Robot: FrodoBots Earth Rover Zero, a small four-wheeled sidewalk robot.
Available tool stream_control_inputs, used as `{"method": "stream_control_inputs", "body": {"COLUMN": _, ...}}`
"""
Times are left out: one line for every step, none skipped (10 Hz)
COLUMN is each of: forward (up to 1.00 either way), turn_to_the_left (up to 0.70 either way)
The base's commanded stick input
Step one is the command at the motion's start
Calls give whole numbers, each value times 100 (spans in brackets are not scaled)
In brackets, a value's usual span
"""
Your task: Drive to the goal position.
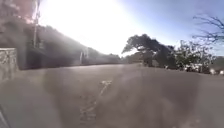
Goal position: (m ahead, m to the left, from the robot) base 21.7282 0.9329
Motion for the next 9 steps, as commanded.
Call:
{"method": "stream_control_inputs", "body": {"forward": 100, "turn_to_the_left": 0}}
{"method": "stream_control_inputs", "body": {"forward": 100, "turn_to_the_left": 0}}
{"method": "stream_control_inputs", "body": {"forward": 100, "turn_to_the_left": 0}}
{"method": "stream_control_inputs", "body": {"forward": 100, "turn_to_the_left": 0}}
{"method": "stream_control_inputs", "body": {"forward": 100, "turn_to_the_left": 0}}
{"method": "stream_control_inputs", "body": {"forward": 100, "turn_to_the_left": 0}}
{"method": "stream_control_inputs", "body": {"forward": 100, "turn_to_the_left": 0}}
{"method": "stream_control_inputs", "body": {"forward": 100, "turn_to_the_left": 0}}
{"method": "stream_control_inputs", "body": {"forward": 100, "turn_to_the_left": 0}}
